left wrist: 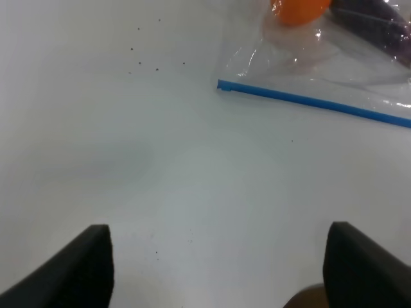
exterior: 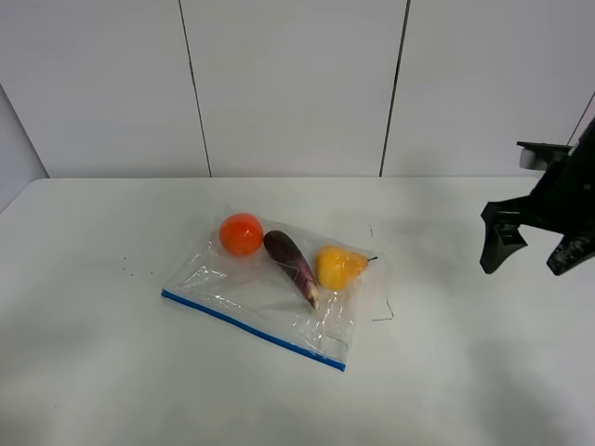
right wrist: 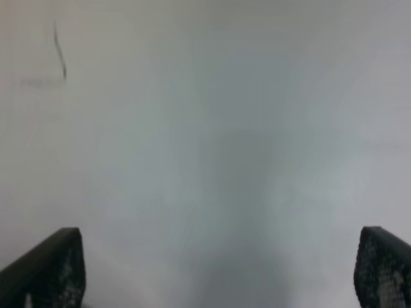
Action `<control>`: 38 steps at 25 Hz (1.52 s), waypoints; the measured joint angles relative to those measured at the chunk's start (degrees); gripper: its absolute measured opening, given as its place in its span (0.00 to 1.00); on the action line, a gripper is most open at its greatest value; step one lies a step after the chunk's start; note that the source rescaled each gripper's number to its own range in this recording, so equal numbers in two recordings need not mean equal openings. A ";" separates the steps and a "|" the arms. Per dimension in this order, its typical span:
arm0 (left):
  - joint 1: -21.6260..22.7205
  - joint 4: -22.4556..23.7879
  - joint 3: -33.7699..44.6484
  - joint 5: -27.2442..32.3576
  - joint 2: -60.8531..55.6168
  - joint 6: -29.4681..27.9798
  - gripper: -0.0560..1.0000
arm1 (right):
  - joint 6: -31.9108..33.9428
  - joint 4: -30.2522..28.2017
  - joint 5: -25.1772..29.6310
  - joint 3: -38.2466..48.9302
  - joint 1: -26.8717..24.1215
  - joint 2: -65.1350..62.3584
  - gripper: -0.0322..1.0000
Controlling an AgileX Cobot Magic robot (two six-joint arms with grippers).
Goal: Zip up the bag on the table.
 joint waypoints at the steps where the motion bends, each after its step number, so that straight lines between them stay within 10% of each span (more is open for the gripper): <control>1: 0.00 0.00 0.00 0.00 0.00 0.00 0.94 | 0.00 0.00 0.00 2.59 0.00 -2.00 1.00; 16: 0.00 0.00 0.00 0.00 0.00 0.00 0.94 | 0.00 -0.08 -8.93 36.99 0.00 -46.30 1.00; 38: 0.00 0.00 0.00 0.00 0.00 0.00 0.94 | 0.00 0.10 -10.36 39.01 0.00 -92.46 1.00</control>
